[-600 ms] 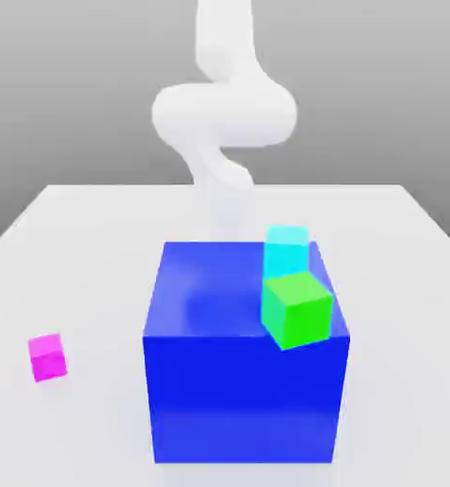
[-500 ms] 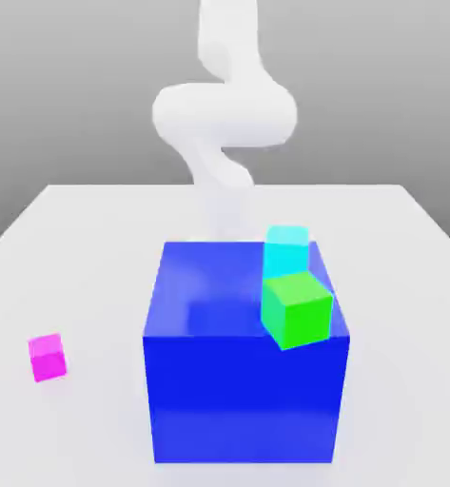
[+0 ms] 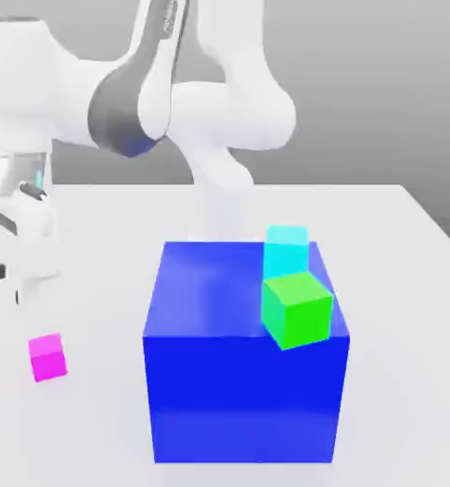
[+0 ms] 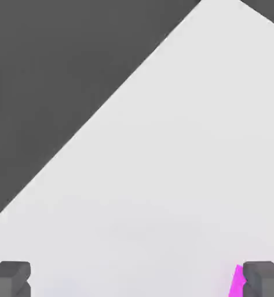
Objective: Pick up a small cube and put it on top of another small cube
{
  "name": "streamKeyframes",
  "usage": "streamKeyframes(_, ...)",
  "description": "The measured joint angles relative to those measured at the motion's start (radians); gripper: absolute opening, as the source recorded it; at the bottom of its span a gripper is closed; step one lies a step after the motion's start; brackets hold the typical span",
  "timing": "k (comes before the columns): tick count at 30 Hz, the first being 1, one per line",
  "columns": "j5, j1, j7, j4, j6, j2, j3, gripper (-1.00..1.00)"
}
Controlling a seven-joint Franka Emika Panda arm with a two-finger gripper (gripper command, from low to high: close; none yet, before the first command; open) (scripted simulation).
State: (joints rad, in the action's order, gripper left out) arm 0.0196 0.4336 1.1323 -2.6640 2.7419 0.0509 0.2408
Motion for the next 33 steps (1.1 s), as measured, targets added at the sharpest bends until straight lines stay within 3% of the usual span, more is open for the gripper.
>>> streamKeyframes(4, -0.104, 0.065, -0.021, -0.056, 0.088, -0.15, 0.012, 0.0)
streamKeyframes(9, -0.238, 0.157, -0.114, -0.03, 0.227, -0.332, -0.104, 0.0)
streamKeyframes(10, -0.253, 0.179, -0.127, -0.023, 0.253, -0.365, -0.129, -1.0)
streamKeyframes(17, -0.251, 0.186, -0.124, -0.022, 0.26, -0.371, -0.137, -1.0)
streamKeyframes(24, -0.095, 0.115, -0.033, -0.052, 0.092, -0.168, -0.056, -1.0)
streamKeyframes(33, -0.122, -0.142, -0.036, 0.23, -0.256, -0.109, -0.236, -1.0)
